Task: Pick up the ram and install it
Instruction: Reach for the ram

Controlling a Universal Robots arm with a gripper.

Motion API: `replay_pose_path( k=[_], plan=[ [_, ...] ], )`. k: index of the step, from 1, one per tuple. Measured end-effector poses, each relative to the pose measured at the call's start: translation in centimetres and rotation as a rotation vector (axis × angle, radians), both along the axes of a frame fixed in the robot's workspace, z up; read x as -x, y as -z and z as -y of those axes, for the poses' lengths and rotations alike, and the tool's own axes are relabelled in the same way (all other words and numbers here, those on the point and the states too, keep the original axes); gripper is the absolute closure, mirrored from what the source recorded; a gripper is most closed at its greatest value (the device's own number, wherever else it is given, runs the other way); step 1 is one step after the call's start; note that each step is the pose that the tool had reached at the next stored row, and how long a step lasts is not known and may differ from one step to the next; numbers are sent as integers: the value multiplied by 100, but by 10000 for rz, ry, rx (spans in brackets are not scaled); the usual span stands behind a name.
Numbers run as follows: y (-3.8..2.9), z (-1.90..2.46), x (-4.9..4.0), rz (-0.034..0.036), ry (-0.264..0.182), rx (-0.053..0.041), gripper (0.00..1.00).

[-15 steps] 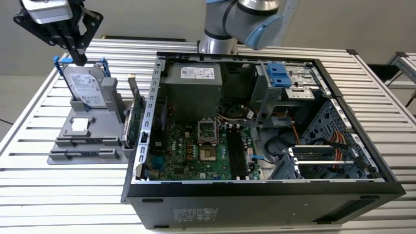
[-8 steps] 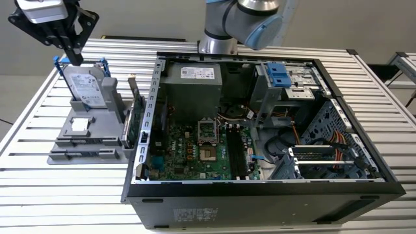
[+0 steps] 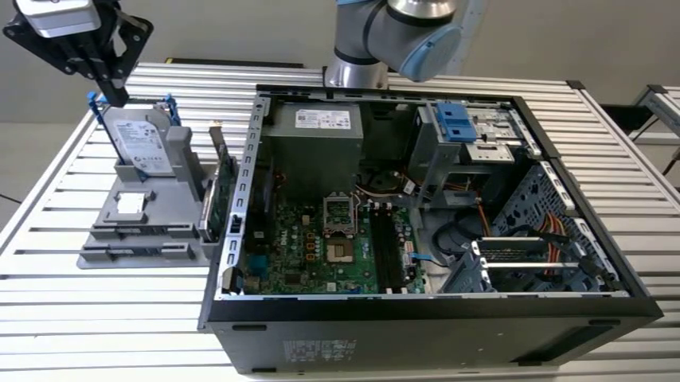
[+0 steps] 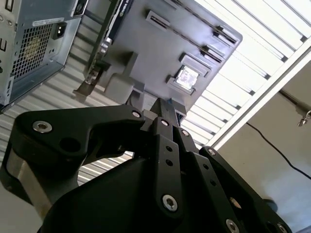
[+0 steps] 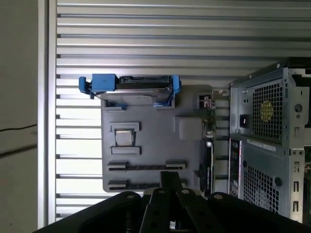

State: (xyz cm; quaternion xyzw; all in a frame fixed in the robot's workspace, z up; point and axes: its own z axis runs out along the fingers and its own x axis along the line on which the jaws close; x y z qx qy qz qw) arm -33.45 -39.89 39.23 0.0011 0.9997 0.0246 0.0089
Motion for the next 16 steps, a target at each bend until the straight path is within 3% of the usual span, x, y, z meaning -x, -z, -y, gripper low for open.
replay_pose_path(
  k=[16],
  plan=[
    [1,0,133,0,-145,0,100]
  ],
)
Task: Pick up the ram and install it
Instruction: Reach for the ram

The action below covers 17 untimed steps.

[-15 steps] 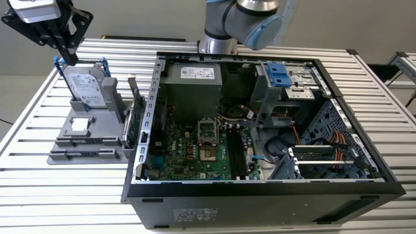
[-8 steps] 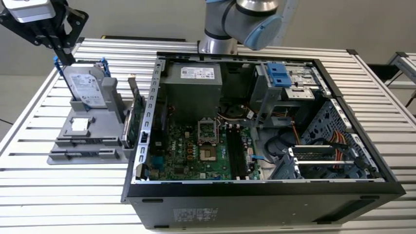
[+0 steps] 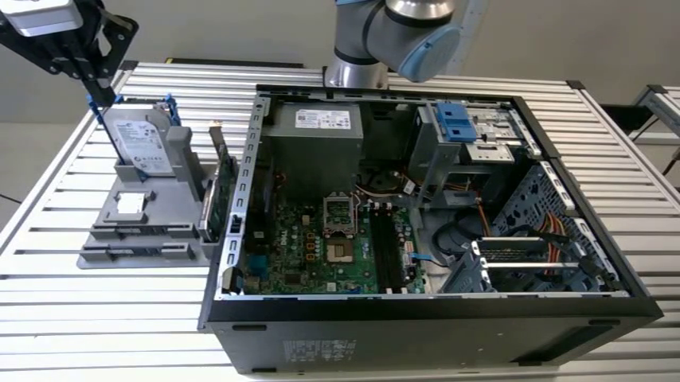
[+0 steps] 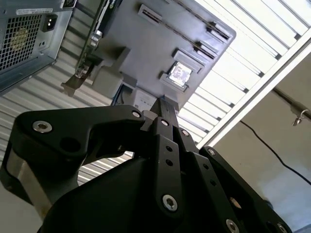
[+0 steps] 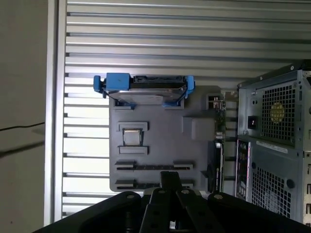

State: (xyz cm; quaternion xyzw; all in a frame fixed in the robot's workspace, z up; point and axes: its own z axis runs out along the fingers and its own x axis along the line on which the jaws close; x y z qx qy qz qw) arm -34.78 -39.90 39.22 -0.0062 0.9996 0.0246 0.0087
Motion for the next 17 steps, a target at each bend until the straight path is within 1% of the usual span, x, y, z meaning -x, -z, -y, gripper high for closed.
replay_pose_path(
  k=[6,17],
  plan=[
    [0,3,3,0,2,0,100],
    [1,107,2,-19,1,0,100]
  ],
)
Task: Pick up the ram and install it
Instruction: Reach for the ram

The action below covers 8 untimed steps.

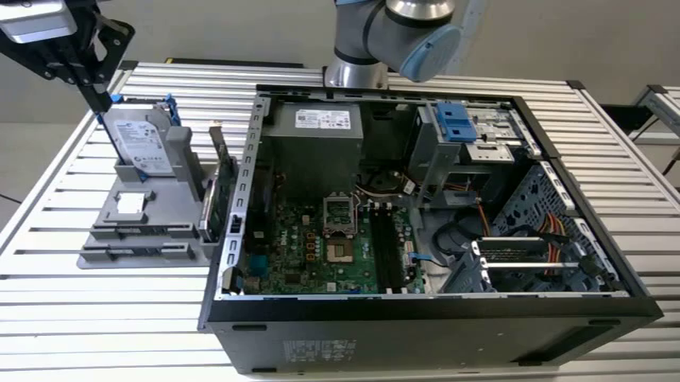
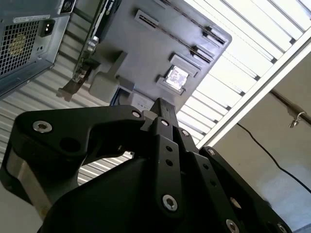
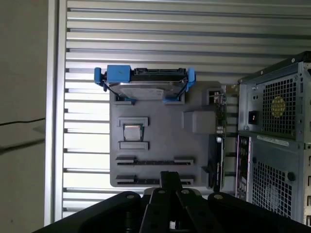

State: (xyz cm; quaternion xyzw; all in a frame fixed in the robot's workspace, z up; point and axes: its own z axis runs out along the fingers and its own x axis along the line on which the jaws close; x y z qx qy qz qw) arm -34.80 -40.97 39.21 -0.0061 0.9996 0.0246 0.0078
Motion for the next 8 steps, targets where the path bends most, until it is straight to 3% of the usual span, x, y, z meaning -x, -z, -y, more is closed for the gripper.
replay_pose_path(
  k=[8],
  plan=[
    [2,83,0,-18,7,0,100]
  ],
)
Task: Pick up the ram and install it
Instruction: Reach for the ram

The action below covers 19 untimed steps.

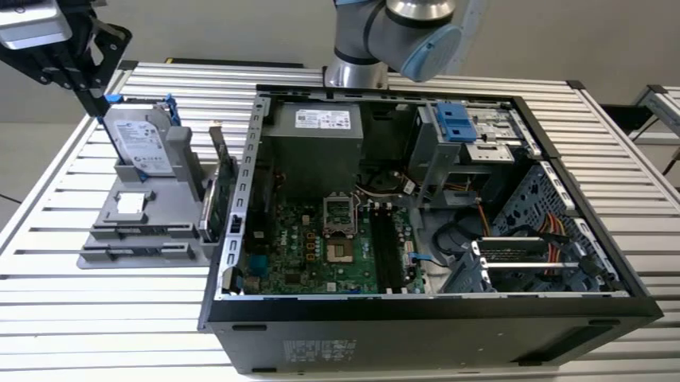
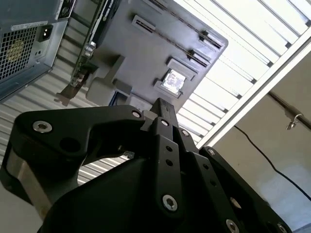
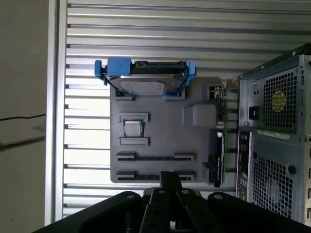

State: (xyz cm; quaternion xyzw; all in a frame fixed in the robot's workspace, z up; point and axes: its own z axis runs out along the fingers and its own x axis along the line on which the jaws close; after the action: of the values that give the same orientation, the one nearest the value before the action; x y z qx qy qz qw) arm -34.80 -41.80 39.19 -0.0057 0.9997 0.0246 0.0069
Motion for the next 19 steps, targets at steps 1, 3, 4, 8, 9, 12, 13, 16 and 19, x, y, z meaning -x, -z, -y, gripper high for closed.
replay_pose_path(
  k=[1,3,4,8,9,12,13,16,19],
  plan=[
    [0,10,0,-3,1,0,100],
    [0,30,0,-10,3,0,100],
    [0,42,0,-14,3,0,100],
    [0,90,0,-36,4,0,100],
    [0,101,0,-42,4,1,100],
    [1,137,0,-59,3,0,100],
    [1,149,0,-64,3,0,100],
    [1,186,0,-84,3,0,100],
    [1,225,0,-101,3,1,100]
  ],
)
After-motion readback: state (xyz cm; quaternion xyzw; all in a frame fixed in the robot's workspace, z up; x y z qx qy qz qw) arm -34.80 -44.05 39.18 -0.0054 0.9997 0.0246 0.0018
